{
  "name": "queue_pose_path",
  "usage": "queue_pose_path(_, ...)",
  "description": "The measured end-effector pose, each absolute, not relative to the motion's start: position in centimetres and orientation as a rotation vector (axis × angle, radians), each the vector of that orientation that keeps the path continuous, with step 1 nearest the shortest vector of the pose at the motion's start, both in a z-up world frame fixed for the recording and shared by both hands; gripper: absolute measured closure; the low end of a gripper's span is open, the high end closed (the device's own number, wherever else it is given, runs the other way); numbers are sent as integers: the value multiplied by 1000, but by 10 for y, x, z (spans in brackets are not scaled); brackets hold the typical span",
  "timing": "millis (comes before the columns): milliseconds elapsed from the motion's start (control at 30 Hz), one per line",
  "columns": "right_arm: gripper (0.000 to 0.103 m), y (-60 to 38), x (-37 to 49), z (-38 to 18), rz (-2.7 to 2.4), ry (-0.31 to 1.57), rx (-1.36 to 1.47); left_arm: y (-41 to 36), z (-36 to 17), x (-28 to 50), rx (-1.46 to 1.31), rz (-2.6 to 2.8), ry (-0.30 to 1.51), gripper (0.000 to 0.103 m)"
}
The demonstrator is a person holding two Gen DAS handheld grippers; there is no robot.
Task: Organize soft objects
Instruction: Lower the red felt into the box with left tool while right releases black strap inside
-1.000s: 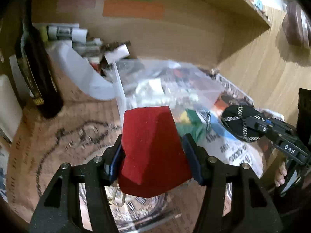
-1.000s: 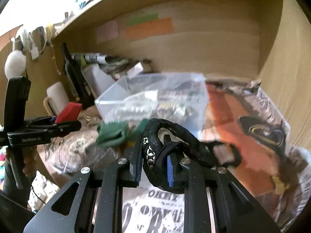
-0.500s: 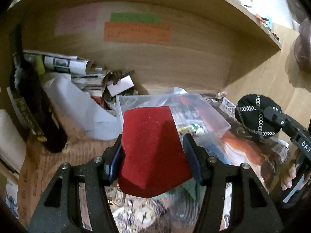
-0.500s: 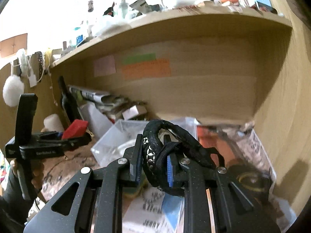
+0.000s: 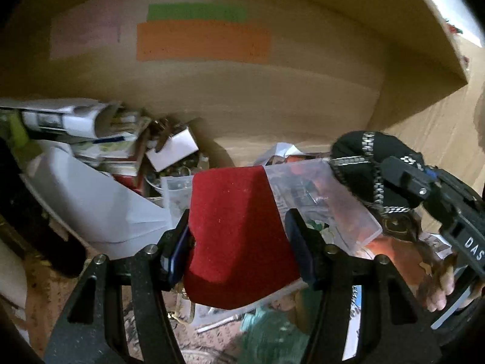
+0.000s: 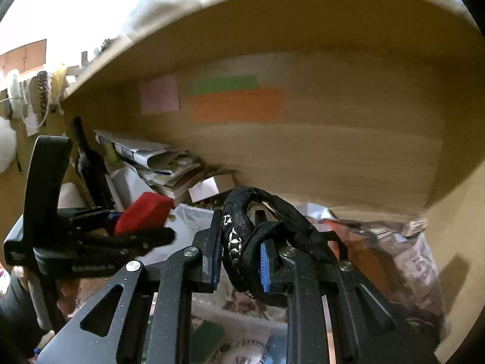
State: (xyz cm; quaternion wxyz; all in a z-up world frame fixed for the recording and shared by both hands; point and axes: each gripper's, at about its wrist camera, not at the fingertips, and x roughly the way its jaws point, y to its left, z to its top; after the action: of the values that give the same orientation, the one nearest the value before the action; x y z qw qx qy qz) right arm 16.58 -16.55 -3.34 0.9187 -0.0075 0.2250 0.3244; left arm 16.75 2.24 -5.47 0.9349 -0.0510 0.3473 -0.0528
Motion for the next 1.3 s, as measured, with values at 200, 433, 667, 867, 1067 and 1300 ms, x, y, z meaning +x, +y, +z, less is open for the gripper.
queue_pose_path(200, 85, -149, 196, -53, 682, 566, -18, 19, -78, 200, -106, -122, 793, 44)
queue_pose_path(433, 85, -146, 226, -82, 684, 717, 4, 11, -103, 223, -86, -145, 878, 44)
queue_pose_path(667, 82, -143, 241, -102, 670, 827, 8, -3, -113, 229, -6, -137, 897, 35)
queue_pose_path(867, 58, -151, 238, -99, 662, 839, 3, -3, -112, 223, -5, -144, 901, 27)
queue_pose_path(1067, 38, -170, 224, -86, 659, 796, 25, 1, -98, 205, -15, -147, 851, 22)
queue_pose_path(1300, 35, -185, 192, -61, 641, 698, -4, 8, -65, 170, -52, -151, 738, 13)
